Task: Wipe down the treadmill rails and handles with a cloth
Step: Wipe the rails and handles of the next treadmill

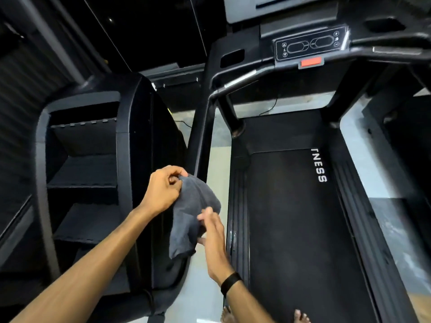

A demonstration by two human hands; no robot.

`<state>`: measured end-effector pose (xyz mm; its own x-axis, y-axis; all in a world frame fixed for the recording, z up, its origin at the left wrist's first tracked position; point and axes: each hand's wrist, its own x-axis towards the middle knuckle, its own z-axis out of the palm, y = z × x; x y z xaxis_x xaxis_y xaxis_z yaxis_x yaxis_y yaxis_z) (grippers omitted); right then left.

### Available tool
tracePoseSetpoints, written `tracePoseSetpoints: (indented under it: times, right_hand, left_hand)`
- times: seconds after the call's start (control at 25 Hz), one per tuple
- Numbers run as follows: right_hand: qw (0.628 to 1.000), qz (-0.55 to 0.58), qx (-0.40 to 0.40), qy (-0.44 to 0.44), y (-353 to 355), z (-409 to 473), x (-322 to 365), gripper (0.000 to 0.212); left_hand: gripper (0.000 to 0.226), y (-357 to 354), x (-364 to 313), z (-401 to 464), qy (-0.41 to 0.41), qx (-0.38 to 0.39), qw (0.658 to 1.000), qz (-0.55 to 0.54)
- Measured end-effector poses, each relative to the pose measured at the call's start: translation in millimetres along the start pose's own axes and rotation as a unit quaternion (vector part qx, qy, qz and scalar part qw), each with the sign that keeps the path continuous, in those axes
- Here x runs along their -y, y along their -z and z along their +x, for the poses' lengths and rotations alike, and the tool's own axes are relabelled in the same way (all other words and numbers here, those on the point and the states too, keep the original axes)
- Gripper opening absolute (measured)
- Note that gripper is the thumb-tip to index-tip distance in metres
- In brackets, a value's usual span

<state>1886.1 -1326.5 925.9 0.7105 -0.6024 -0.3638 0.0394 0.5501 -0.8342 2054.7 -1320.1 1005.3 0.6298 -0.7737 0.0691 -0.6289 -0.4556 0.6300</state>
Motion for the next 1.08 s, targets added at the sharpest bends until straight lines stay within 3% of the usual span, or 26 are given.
tracePoseSetpoints:
  times: [0.08, 0.24, 0.4, 0.56, 0.72, 0.8, 0.88, 1.04, 1.08]
  right_hand:
    - [0.999, -0.004, -0.049, -0.022, -12.4, 14.2, -6.2, 0.059]
    - [0.982, -0.16, -0.086, -0.06, -41.5, 41.0, -7.1, 0.091]
    - [0.994, -0.043, -0.095, -0.034, -51.0, 54.7, -23.5, 0.094]
    - [0.995, 0.029, -0.086, -0.042, -38.7, 74.9, -28.1, 0.088]
    - [0.995, 0.022, -0.07, -0.068, -17.7, 122.9, -25.8, 0.068]
    - [0.992, 0.056, -0.059, -0.092, -8.4, 151.4, -14.5, 0.076]
    - [0.992, 0.054, -0.057, -0.095, -8.0, 180.7, -0.5, 0.066]
    - [0.997, -0.052, -0.064, -0.016, -16.6, 247.5, 39.8, 0.09]
    - [0.997, -0.043, -0.066, -0.006, -13.4, 266.0, 45.4, 0.088]
  left_hand:
    - [0.036, 1.5, 9.3, -0.2, -0.017, 0.011, 0.999, -0.042]
    - [0.033, -1.8, 28.5, 0.7, -0.088, 0.02, 0.992, -0.093]
    - [0.03, -5.6, 51.1, 9.6, -0.131, 0.002, 0.988, -0.086]
    - [0.045, -16.5, 57.4, 33.6, -0.065, -0.04, 0.993, -0.087]
    - [0.055, -37.4, 59.2, 70.2, -0.022, -0.043, 0.993, -0.112]
    - [0.06, -46.0, 59.5, 87.2, 0.002, -0.041, 0.992, -0.12]
    - [0.062, -51.0, 58.5, 105.5, 0.023, -0.047, 0.992, -0.116]
    - [0.062, -65.5, 45.8, 135.2, 0.086, -0.049, 0.986, -0.133]
    - [0.063, -70.7, 42.3, 137.3, 0.098, -0.046, 0.984, -0.141]
